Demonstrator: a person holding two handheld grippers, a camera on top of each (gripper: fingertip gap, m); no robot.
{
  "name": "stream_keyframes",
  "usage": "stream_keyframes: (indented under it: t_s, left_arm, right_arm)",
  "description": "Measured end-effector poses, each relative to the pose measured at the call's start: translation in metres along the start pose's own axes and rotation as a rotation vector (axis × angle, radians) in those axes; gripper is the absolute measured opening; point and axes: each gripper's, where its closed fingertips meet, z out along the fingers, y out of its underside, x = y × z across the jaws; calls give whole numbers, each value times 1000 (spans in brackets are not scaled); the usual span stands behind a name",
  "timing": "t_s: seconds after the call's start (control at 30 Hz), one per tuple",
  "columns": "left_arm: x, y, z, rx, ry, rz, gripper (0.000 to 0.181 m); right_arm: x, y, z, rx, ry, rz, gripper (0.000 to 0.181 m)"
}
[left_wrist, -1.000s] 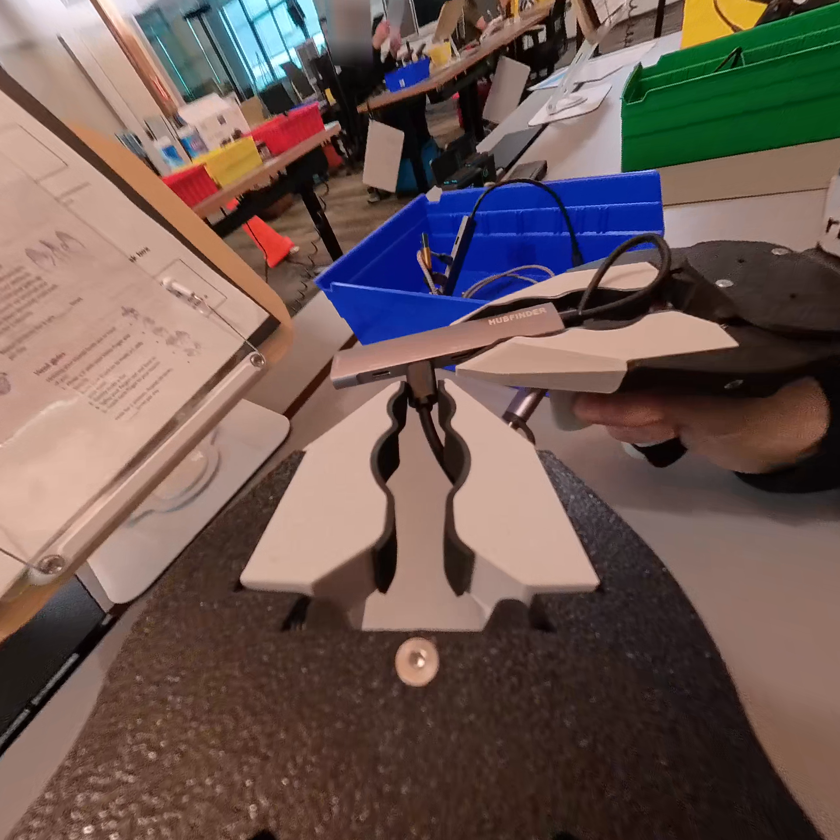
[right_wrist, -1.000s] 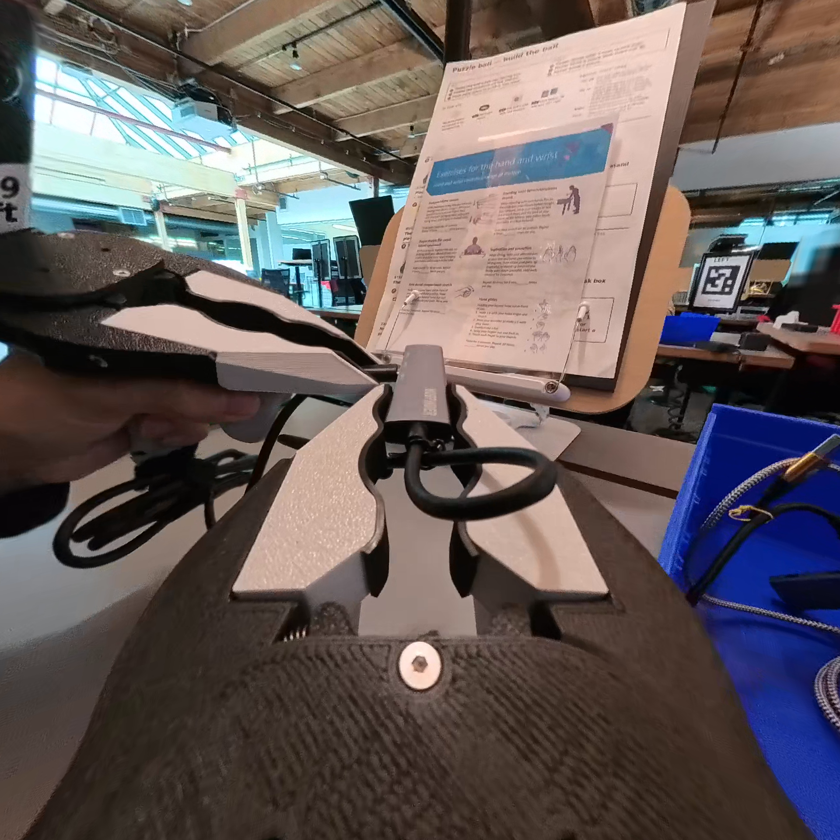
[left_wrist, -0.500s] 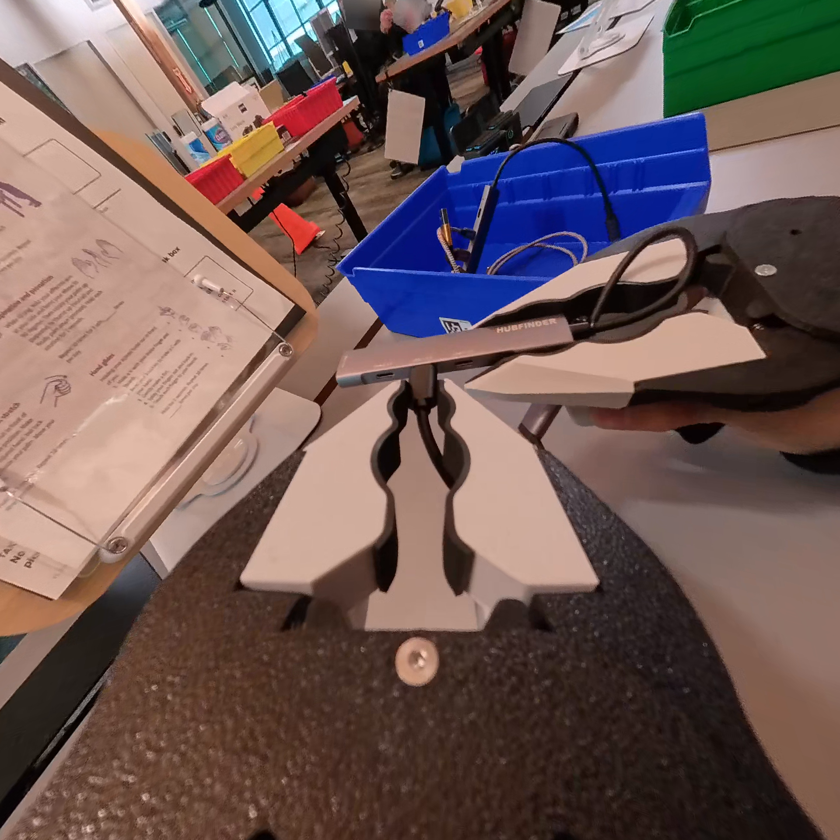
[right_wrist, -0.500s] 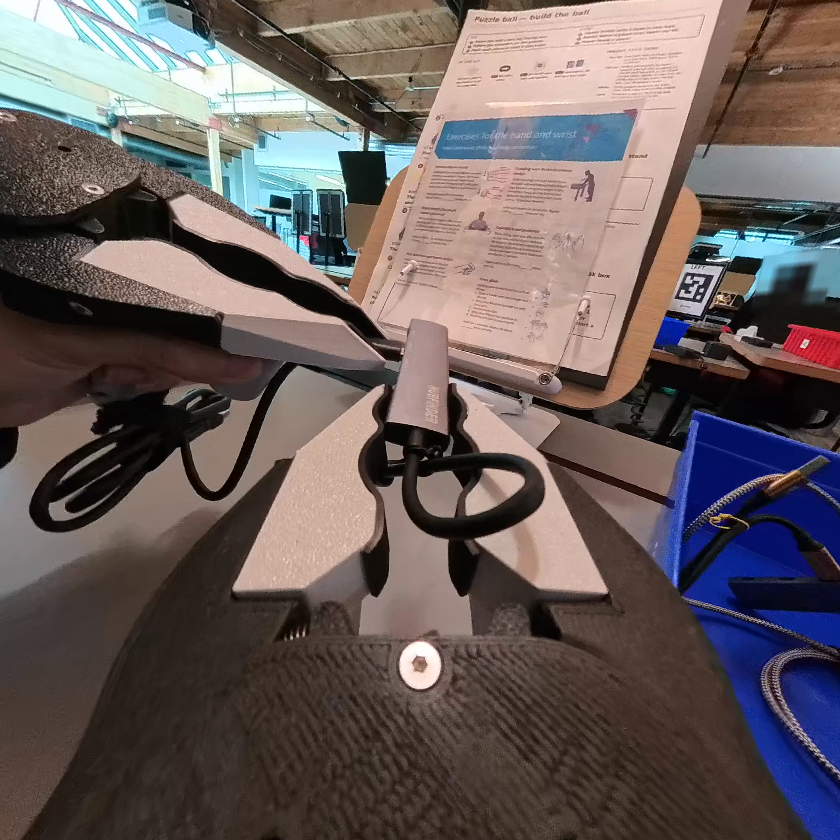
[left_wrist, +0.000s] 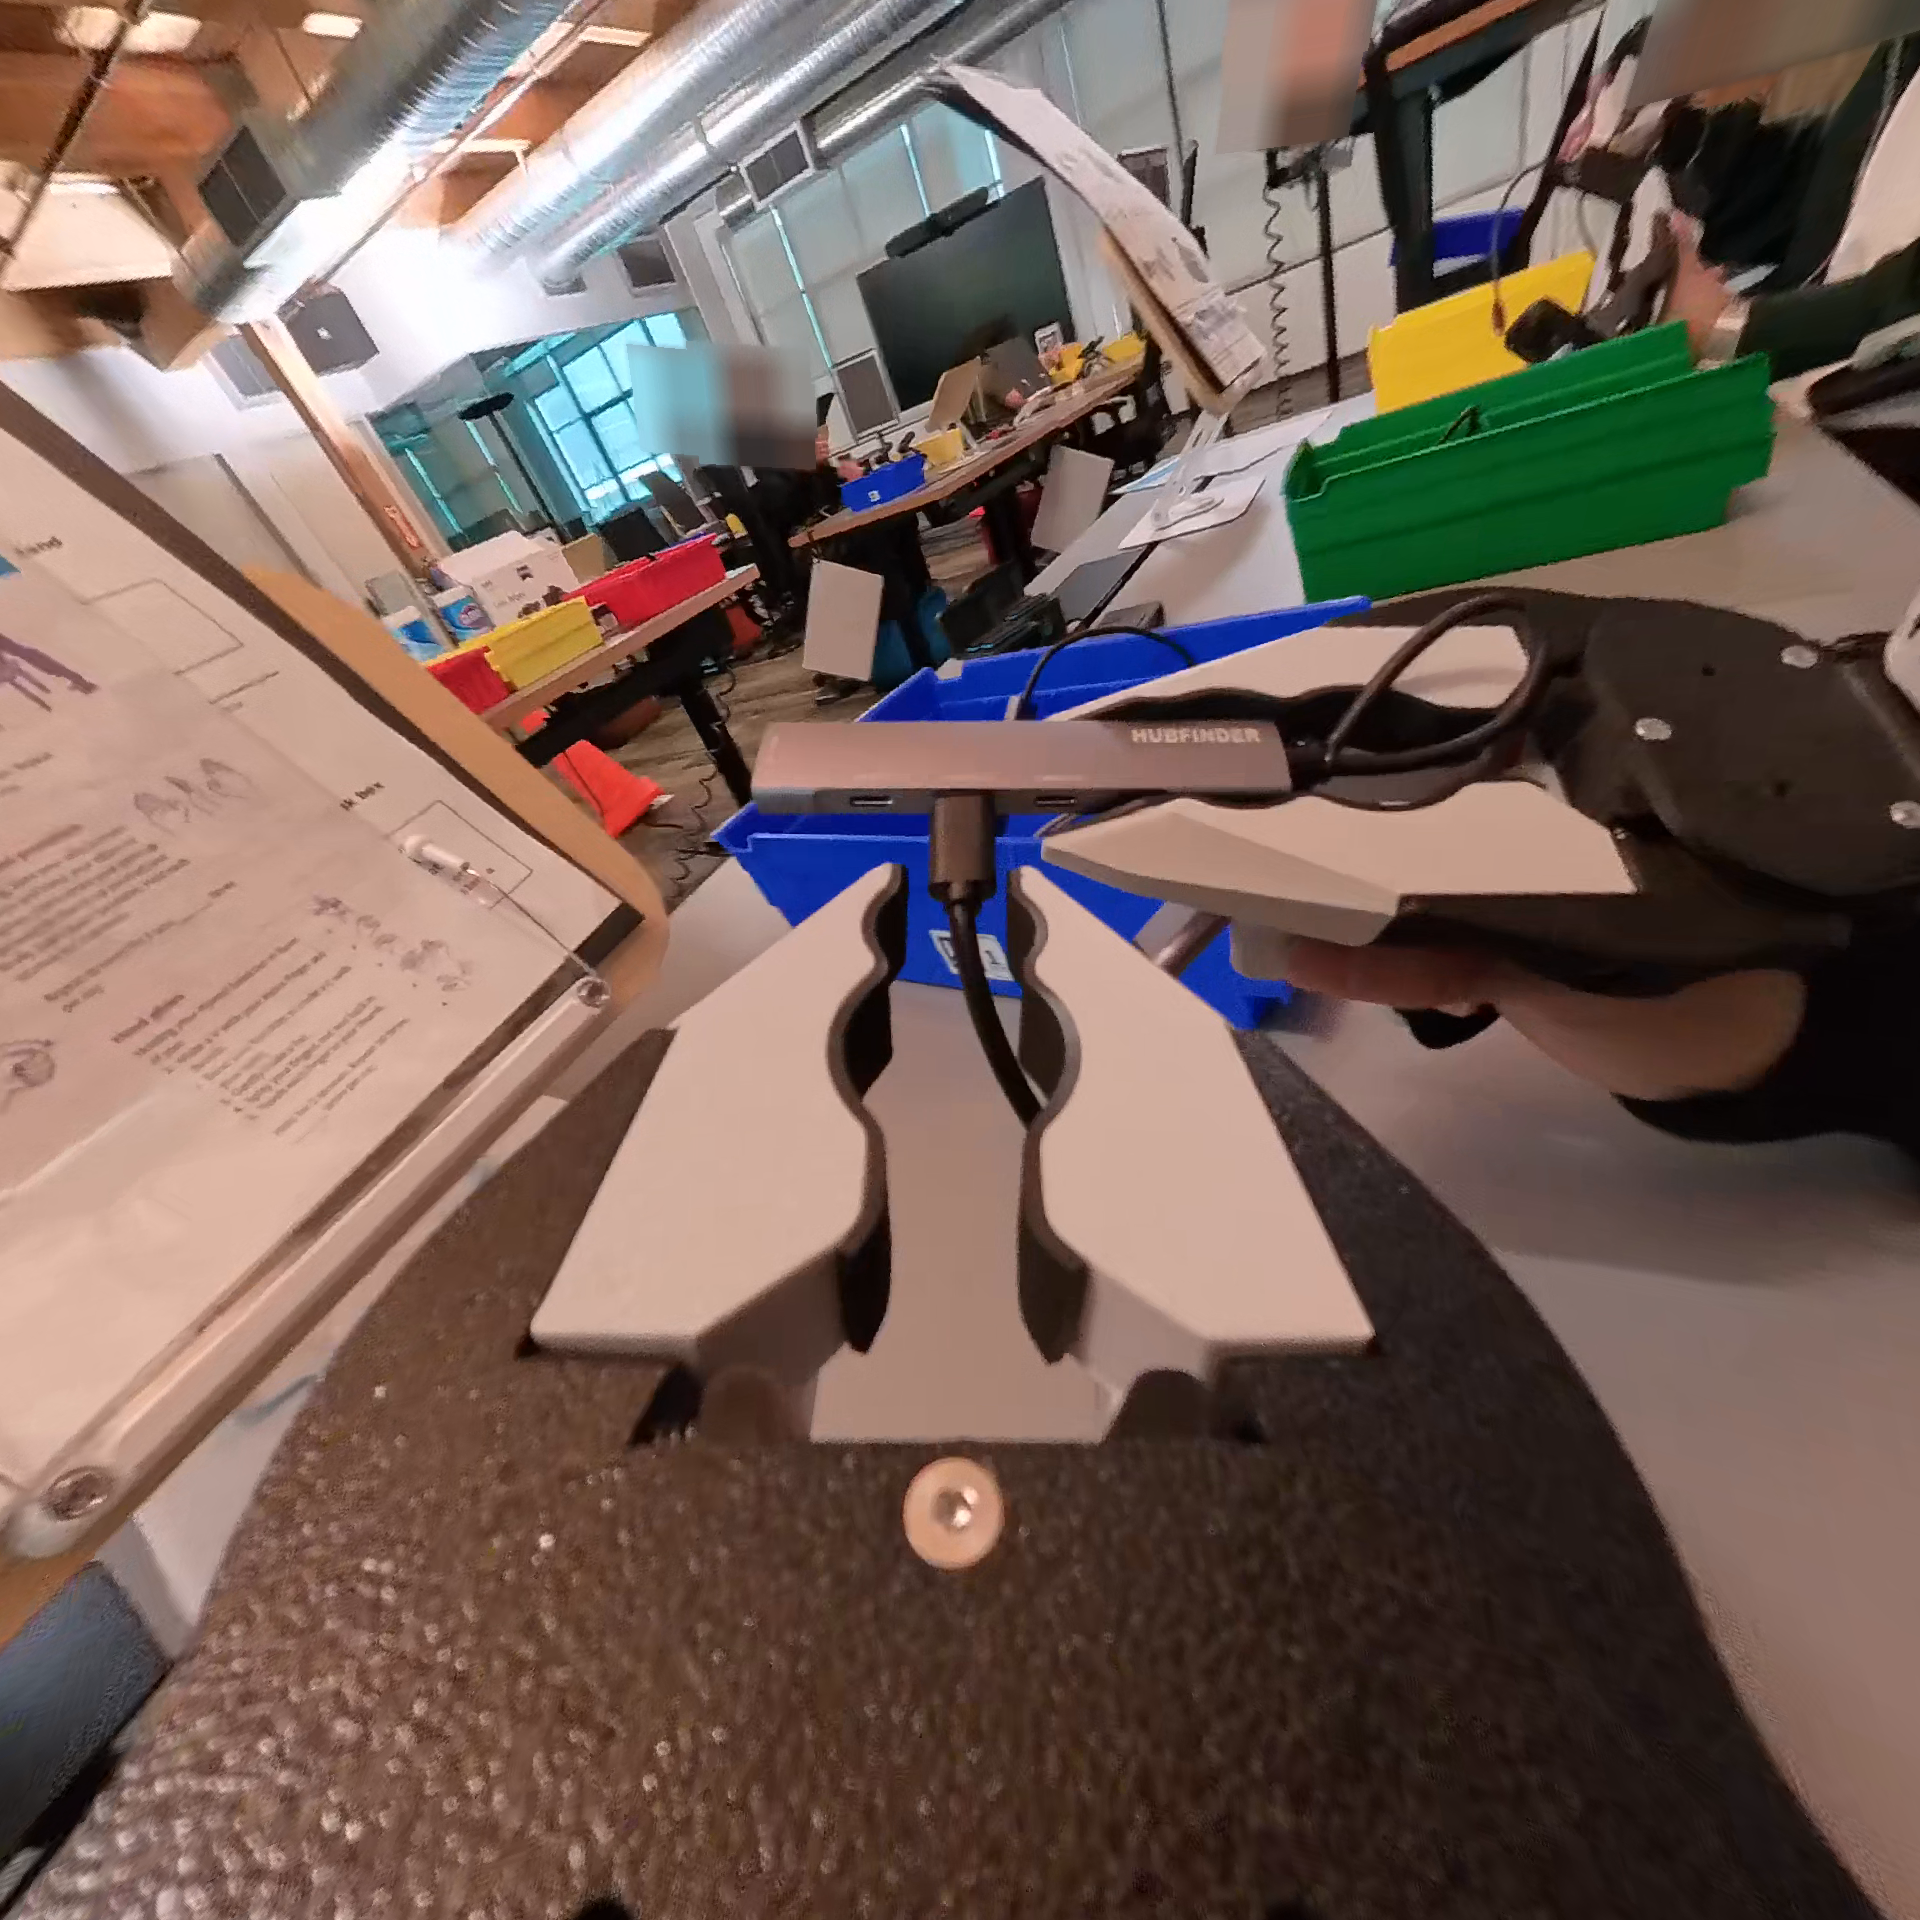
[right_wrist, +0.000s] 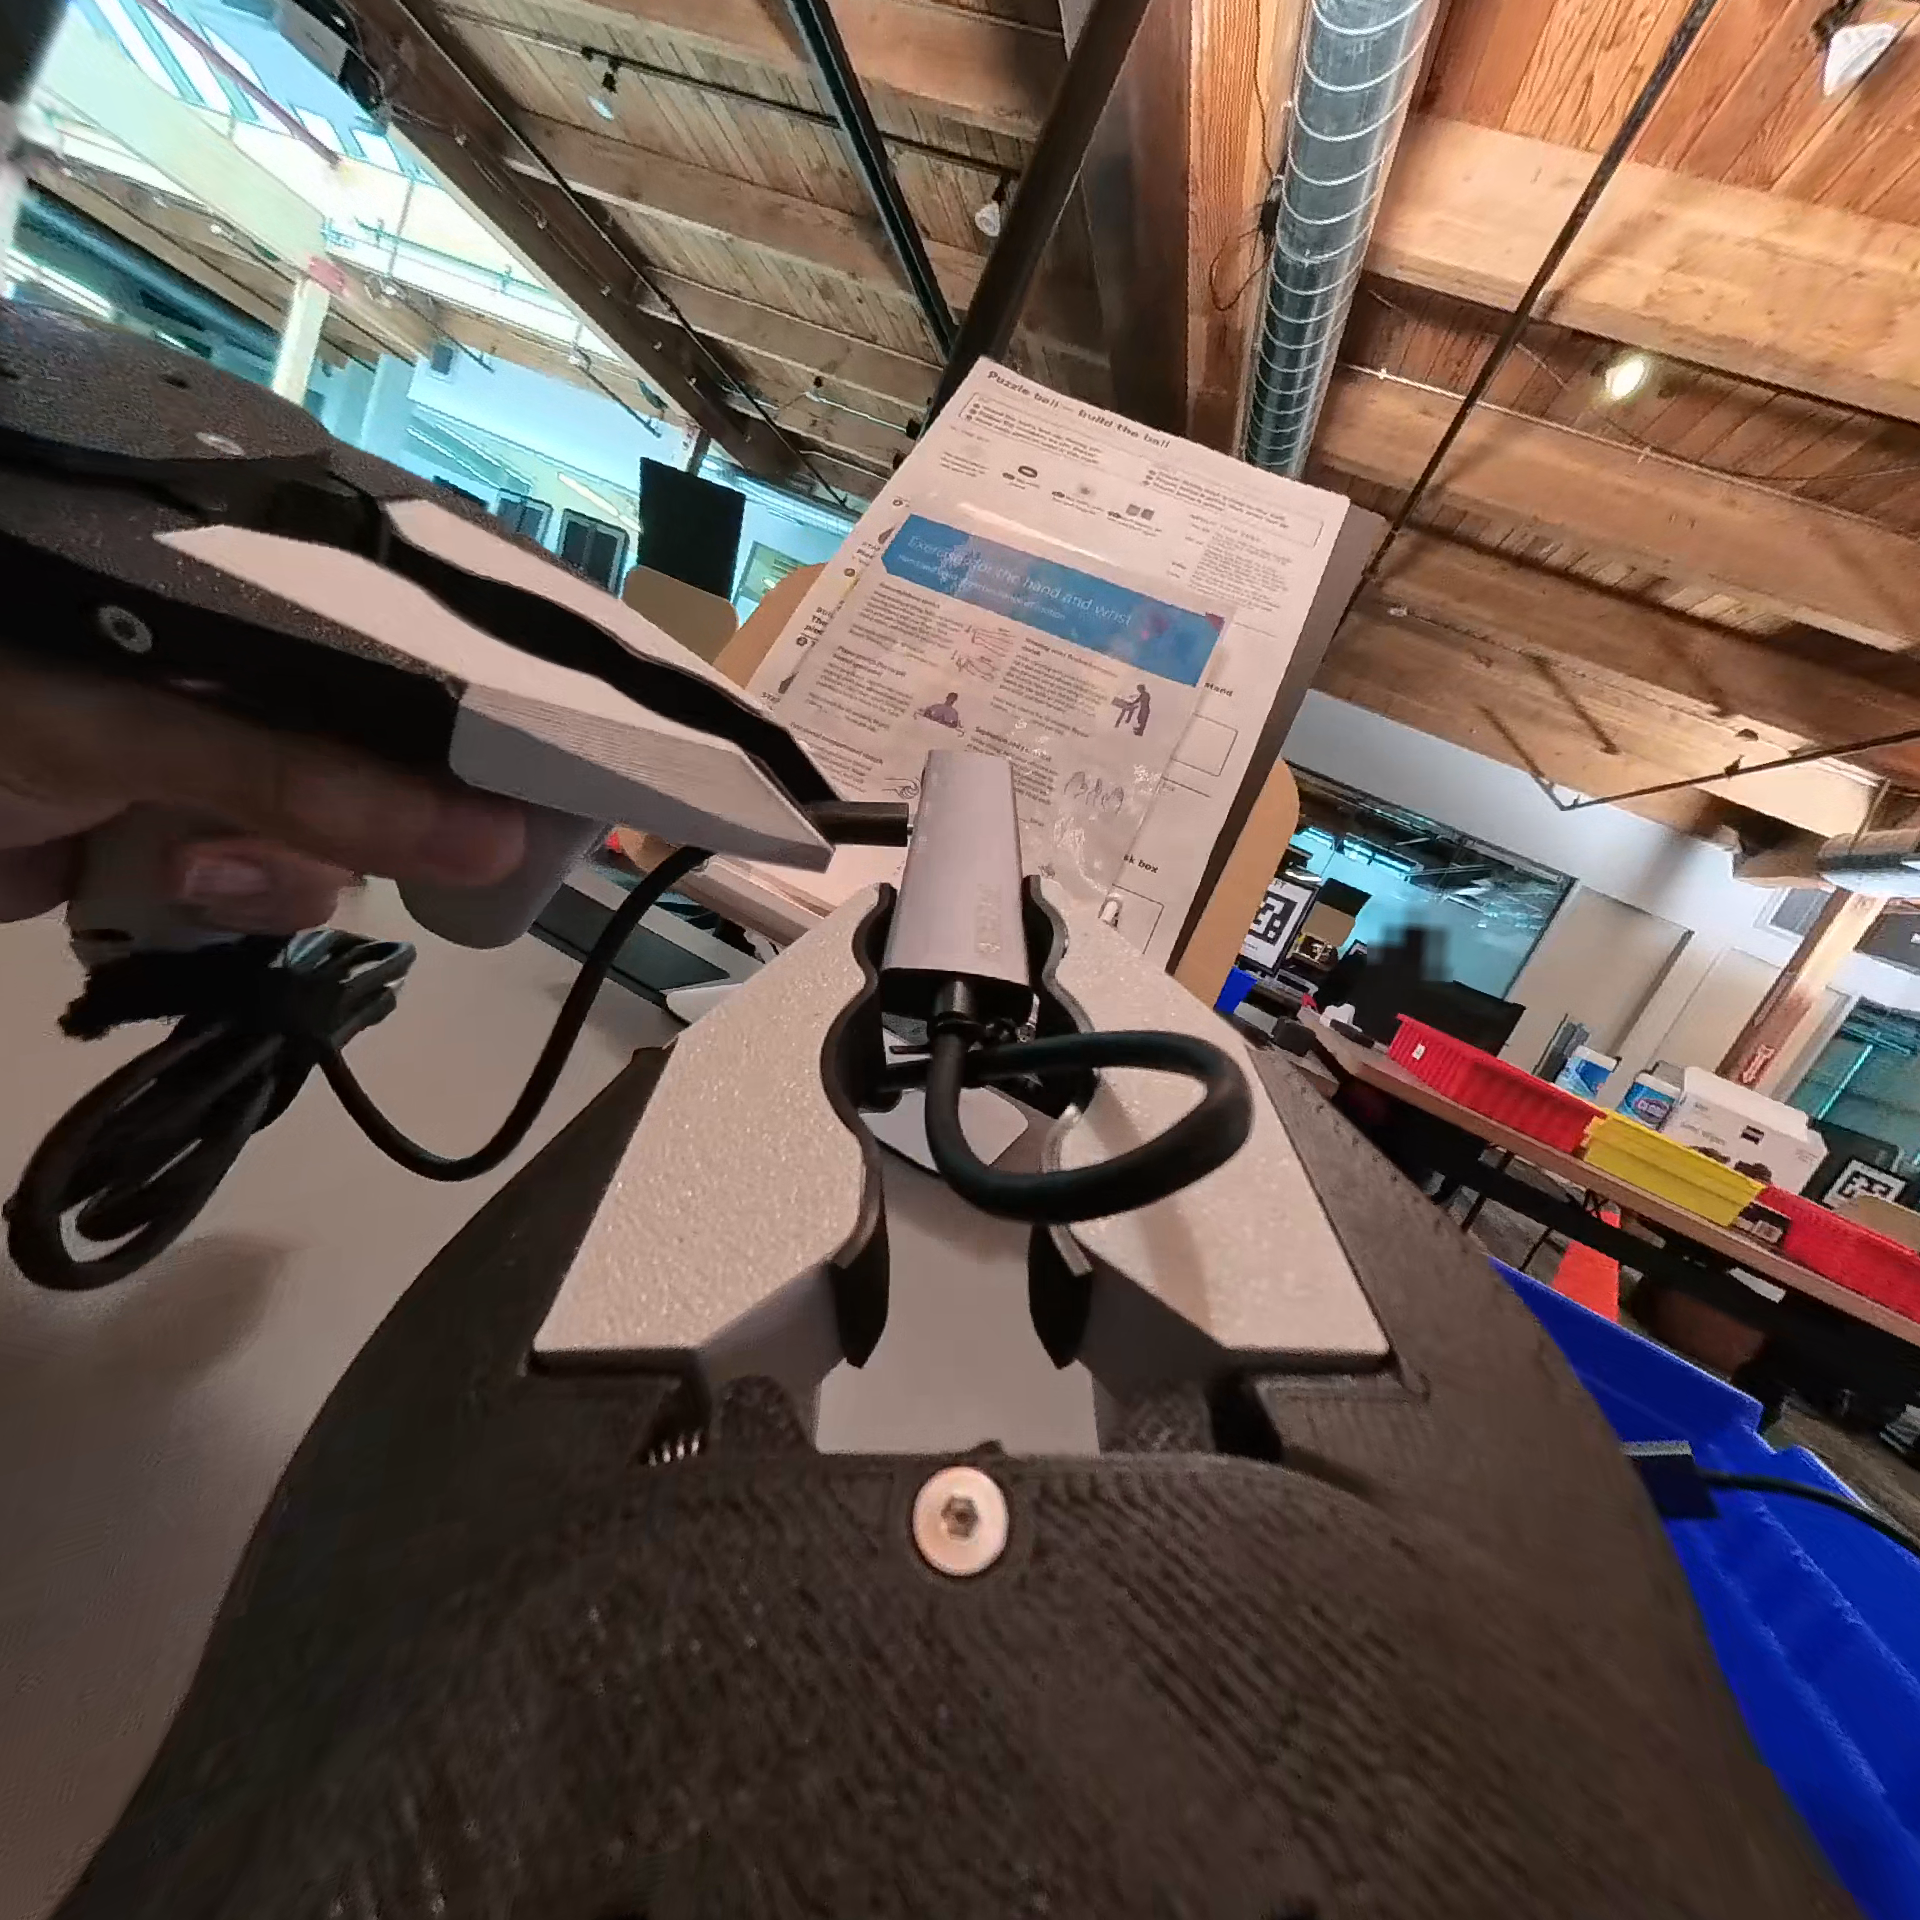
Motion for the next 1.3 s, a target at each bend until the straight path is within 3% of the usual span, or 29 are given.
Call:
stream_keyframes:
  t_s: [0.23, 0.5, 0.67, 0.77, 0.87, 0.97, 1.1, 1.17, 1.3]
  left_arm:
    - [-1, 0, 0, -43, -53, 95, 9]
    - [-3, 13, -6, -134, 19, 117, 9]
    - [-4, 15, -2, -153, -8, 77, 9]
    - [-3, 23, 3, -202, -21, 44, 10]
    - [-1, 12, -3, -202, 17, -46, 21]
    - [-20, -8, -34, -247, -42, -147, 30]
    - [-66, -34, -110, -210, -193, -254, 33]
    - [-84, -63, -148, -26, -198, -378, 37]
    - [-112, -128, -225, 486, -176, -648, 30]
  right_arm:
    - [0, 2, 0, -23, -38, 62, 23]
    - [-11, 7, 4, -69, -139, 78, 23]
    - [-9, 14, 4, -81, -105, 141, 23]
    - [-8, 25, 4, -89, -110, 272, 23]
    - [0, 27, 4, -76, -105, 355, 23]
    - [-7, 27, 4, -62, -169, 420, 23]
    - [-37, 29, 6, -94, -253, 324, 23]
    - [-58, 21, 4, -84, -337, 262, 23]
    - [-80, 20, 4, -107, -404, 302, 23]
